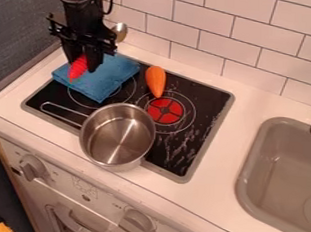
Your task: Pick the red spoon from the right burner and put above the blue cloth
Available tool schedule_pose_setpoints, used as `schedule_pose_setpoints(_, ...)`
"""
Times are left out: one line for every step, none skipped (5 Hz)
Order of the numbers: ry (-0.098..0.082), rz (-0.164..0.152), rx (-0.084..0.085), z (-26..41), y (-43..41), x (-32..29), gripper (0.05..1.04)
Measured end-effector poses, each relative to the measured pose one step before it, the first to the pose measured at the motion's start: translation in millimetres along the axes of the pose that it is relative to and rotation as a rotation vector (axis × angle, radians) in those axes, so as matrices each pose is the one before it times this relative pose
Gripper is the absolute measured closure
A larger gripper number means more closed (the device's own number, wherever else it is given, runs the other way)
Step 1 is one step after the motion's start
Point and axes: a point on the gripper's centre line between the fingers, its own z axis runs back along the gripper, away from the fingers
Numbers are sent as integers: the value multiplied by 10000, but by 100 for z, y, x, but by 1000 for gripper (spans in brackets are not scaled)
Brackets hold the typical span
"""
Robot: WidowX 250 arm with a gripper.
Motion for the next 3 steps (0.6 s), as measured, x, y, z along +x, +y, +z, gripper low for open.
schedule_pose_setpoints(439,96,-52,-1553,744,260,654)
schedule_pose_setpoints(17,73,196,-1,619,853,573)
schedule_pose_setpoints(56,120,41,92,89,-25,265)
